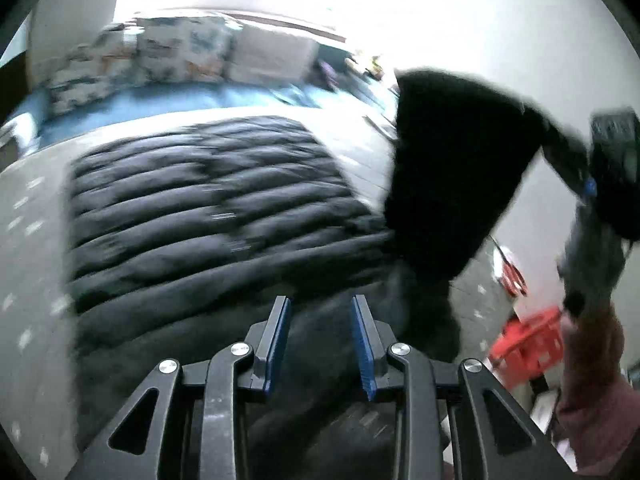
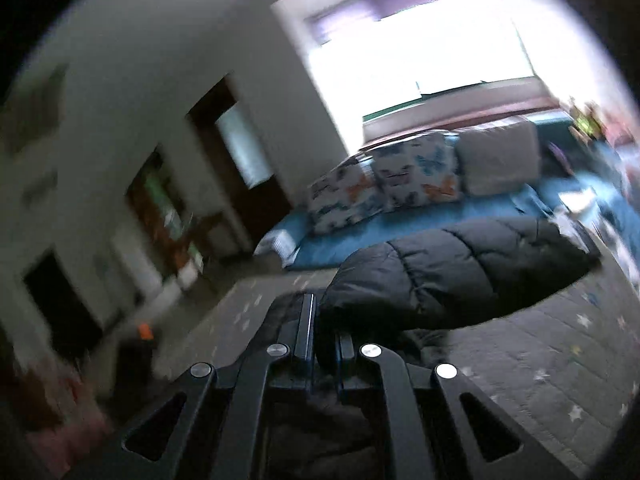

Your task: Fold large clothes

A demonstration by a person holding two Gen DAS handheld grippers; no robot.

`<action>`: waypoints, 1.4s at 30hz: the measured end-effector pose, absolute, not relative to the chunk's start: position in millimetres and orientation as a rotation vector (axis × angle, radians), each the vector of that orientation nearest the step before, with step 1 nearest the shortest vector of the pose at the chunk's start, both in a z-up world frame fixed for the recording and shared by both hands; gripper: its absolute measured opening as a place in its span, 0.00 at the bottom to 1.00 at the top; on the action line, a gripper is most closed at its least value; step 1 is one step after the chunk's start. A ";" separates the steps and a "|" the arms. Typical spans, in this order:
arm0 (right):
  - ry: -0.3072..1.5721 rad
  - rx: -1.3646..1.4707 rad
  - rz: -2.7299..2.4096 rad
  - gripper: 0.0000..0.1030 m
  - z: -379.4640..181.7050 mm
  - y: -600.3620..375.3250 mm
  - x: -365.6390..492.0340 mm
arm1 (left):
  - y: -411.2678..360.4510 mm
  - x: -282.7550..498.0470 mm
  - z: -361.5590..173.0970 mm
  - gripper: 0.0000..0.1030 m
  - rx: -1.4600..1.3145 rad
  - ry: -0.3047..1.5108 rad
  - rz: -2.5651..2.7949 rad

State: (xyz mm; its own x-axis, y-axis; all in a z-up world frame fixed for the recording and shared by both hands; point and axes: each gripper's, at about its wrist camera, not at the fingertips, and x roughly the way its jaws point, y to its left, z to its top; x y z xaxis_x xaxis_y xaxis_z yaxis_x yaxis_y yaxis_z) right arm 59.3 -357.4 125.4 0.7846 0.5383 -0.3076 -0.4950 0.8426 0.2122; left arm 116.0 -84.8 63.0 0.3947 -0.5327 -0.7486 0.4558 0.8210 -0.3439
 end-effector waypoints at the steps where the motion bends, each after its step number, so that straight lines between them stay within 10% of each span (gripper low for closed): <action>1: 0.383 0.054 0.569 0.09 114.9 -334.2 53.2 | -63.4 114.0 62.1 0.33 -0.101 0.972 -0.595; 11: 0.574 -0.739 0.534 0.13 -44.2 -164.5 32.2 | 104.5 55.9 -2.9 0.33 -0.340 1.018 -0.379; 23: 0.210 -1.490 0.291 0.14 -99.8 -129.8 -19.0 | 117.0 48.0 21.5 0.33 -0.382 0.913 -0.396; 42: 0.587 -0.559 0.561 0.47 -13.2 -197.0 23.0 | 114.9 63.1 40.5 0.33 -0.364 0.906 -0.334</action>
State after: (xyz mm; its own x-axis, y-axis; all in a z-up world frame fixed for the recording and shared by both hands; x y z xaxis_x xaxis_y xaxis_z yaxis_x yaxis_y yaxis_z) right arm 23.0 -197.0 -13.2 0.6965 0.3233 -0.6406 -0.6255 0.7110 -0.3213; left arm 63.1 114.9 40.5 0.5740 -0.4286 -0.6978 0.1275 0.8885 -0.4408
